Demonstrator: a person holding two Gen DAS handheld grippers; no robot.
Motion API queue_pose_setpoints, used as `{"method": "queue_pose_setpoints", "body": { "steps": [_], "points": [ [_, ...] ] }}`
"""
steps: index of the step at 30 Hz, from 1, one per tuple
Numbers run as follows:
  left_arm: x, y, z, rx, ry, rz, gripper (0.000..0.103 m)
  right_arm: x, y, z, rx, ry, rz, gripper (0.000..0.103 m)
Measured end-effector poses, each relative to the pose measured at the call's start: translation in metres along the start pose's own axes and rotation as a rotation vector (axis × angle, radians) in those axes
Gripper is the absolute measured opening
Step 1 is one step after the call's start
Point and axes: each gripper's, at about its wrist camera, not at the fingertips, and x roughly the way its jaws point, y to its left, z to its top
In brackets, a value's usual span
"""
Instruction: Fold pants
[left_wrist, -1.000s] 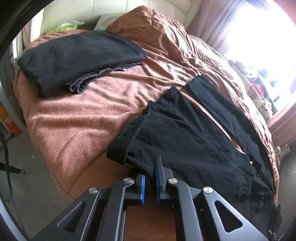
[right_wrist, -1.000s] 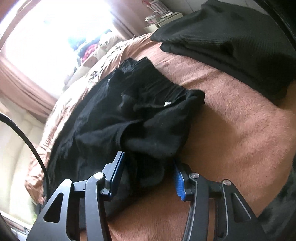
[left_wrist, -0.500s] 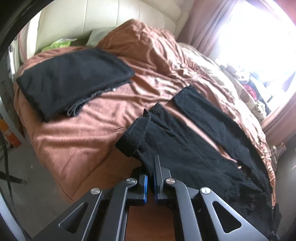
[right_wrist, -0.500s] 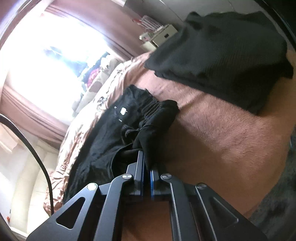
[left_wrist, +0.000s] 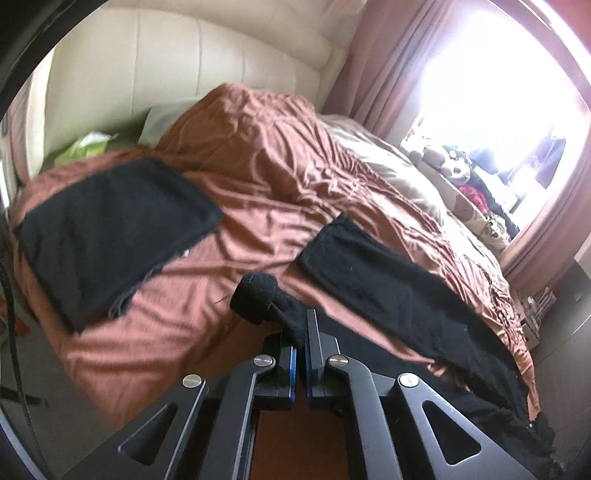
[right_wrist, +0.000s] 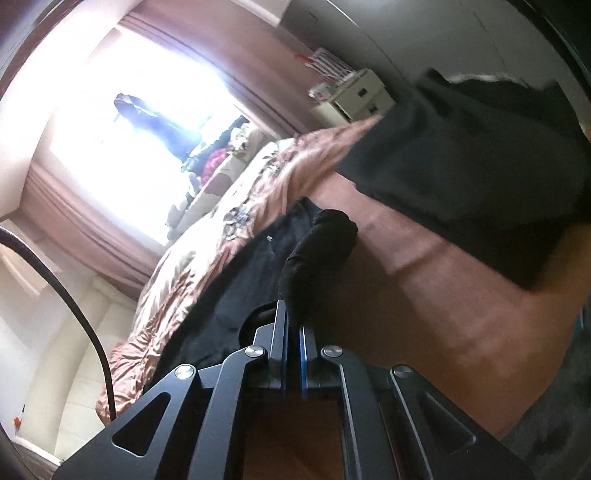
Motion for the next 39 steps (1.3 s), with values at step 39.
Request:
{"method": "queue_pose_setpoints", "body": {
  "steps": [39],
  "points": [
    [0.218, -0.149, 0.154, 0.093, 0.033, 0.066, 0.003, 0.204, 0.110, 0.109, -0.078, -0.032, -0.129, 0.001]
  ]
}}
